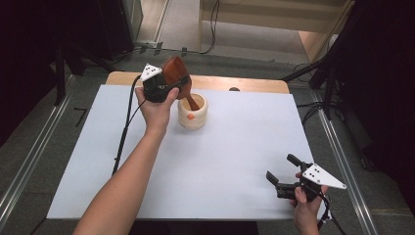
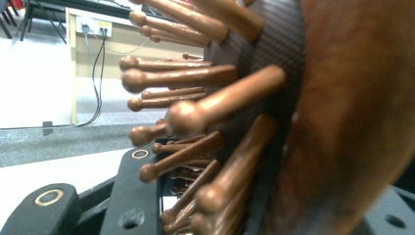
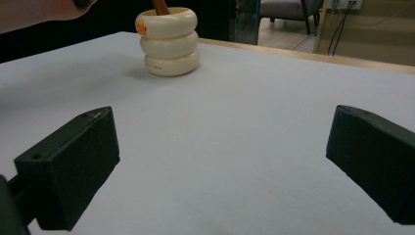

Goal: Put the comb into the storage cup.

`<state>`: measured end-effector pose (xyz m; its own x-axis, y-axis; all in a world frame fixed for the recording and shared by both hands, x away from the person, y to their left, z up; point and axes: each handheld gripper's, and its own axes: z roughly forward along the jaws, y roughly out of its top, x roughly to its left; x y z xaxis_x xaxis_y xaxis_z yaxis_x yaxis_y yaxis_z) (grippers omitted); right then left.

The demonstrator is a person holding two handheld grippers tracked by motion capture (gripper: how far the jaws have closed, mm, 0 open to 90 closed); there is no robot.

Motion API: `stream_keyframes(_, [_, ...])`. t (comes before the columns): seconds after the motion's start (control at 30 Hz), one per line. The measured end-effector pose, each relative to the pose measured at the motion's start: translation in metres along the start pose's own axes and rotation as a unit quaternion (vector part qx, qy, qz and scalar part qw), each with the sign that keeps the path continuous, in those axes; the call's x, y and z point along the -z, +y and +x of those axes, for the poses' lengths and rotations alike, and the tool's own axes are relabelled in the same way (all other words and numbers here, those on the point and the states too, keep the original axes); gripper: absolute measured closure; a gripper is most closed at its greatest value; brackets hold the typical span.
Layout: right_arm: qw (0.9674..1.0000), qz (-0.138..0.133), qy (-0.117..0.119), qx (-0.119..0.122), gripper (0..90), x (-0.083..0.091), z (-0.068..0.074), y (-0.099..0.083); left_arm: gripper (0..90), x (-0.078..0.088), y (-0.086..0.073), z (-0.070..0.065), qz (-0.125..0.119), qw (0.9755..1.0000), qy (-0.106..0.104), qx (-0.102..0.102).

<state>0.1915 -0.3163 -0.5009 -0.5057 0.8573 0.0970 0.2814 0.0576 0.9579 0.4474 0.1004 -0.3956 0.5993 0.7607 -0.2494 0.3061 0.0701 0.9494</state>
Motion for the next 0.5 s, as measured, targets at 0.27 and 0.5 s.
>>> stream_keyframes(0.27, [1.0000,0.002,0.001,0.000,0.0,-0.0010,0.0004,-0.0002,53.4,-0.0054,-0.0048,-0.0006,0.006,1.0000,0.003,0.002])
stream_keyframes(0.5, [1.0000,0.002,0.001,0.001,0.0,-0.0012,0.0002,-0.0004,53.3,-0.0085,-0.0087,-0.0001,0.014,0.9998,0.009,0.005])
